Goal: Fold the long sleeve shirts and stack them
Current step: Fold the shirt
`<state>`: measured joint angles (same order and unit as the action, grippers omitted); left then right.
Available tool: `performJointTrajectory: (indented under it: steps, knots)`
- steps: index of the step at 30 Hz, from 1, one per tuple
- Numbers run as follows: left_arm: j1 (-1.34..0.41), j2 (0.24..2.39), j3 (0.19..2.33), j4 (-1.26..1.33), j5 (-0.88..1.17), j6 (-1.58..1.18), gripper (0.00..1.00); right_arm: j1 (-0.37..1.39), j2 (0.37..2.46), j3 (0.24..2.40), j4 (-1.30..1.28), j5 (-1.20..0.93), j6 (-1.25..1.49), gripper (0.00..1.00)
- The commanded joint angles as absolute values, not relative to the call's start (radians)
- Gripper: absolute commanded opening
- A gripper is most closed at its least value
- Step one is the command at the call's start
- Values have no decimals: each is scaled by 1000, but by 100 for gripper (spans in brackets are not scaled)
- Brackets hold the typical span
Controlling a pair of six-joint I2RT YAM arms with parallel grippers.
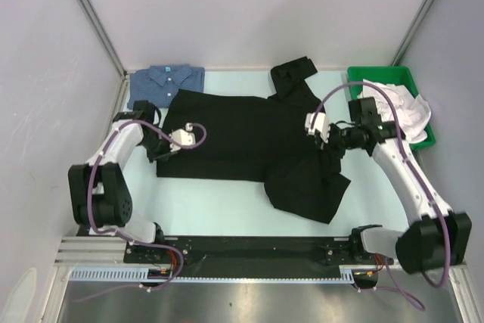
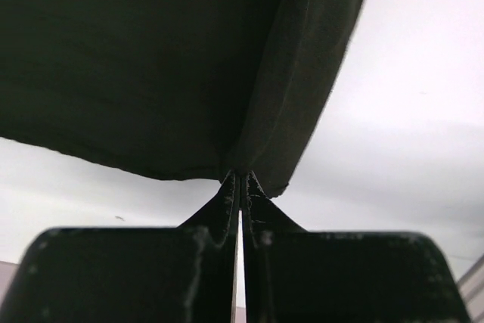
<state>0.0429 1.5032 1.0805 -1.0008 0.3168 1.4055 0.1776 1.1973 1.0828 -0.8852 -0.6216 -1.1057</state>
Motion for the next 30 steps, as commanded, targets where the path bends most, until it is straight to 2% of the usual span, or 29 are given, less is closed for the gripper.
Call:
performJointTrajectory:
  steps: [1,5,14,28,30]
  knots:
    - [58,1598,1187,-992,368,1342,0,169,1313,1176,-868,-666,-1164,0]
    - [60,1684,1219,-965,356,1302,0,163,1442,1218,-870,-640,-1184,0]
    - [40,1805,1371,-991,356,1220,0,155,1580,1262,-861,-637,-1151,0]
    - [38,1893,1394,-968,330,1163,0,146,1816,1400,-811,-621,-1111,0]
    - [40,1901,1399,-969,328,1155,5,146,1848,1417,-847,-617,-1123,0]
